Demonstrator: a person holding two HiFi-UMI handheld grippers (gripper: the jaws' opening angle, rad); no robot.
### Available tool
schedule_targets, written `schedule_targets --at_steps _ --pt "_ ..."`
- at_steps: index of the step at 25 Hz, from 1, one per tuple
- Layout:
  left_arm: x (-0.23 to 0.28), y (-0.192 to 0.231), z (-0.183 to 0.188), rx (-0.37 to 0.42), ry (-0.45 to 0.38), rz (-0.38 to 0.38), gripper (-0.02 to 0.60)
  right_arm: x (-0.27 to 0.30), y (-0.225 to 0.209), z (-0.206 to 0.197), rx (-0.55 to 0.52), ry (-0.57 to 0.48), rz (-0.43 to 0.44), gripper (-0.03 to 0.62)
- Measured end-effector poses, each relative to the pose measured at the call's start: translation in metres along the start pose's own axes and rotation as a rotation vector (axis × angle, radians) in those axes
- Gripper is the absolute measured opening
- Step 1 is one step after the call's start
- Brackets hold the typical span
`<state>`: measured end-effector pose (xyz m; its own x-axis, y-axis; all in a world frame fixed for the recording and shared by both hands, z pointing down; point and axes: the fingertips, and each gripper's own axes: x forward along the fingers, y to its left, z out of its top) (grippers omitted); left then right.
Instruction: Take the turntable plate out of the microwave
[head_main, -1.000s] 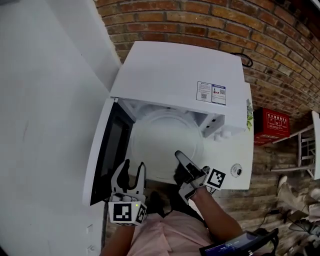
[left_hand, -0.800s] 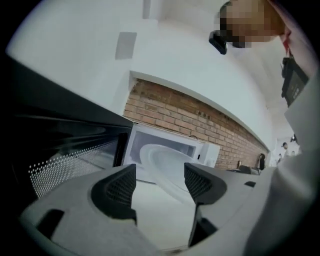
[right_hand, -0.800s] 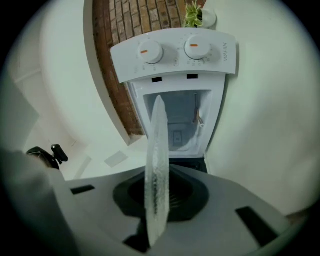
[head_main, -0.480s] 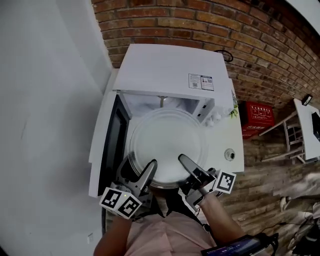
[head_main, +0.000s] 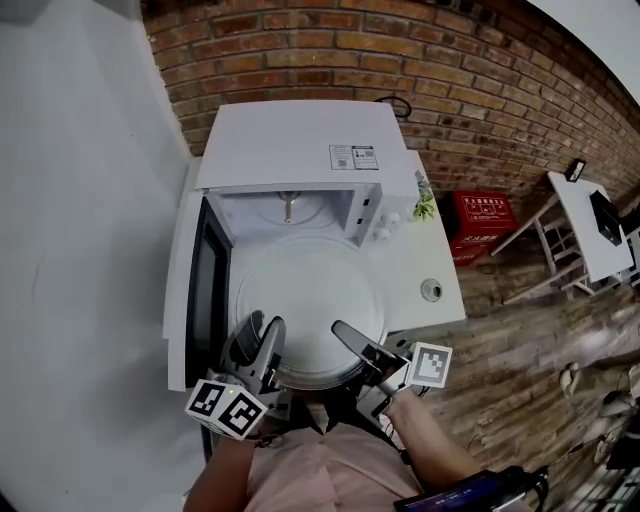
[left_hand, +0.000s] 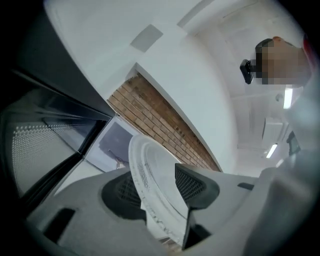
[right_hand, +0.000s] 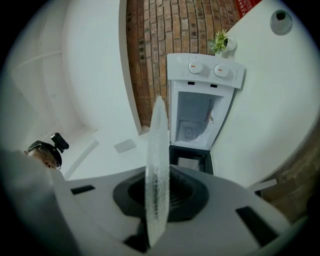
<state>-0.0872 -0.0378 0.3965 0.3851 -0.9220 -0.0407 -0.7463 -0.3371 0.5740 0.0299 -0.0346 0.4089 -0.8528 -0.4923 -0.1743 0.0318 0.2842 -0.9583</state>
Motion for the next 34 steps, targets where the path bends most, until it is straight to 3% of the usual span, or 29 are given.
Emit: schedule_targets --at_steps 8,34 --pt "-0.0031 0.0003 -0.0001 -0.003 0.001 -0.029 0.176 -0.0027 0.0012 -0.0034 -0.022 -0.014 -0.009 0.031" --pt "0.0027 0.0043 0.0060 0.011 0.003 -0.025 0.184 0.0048 0.0001 0.0007 -0.027 -0.005 -0.024 0.031"
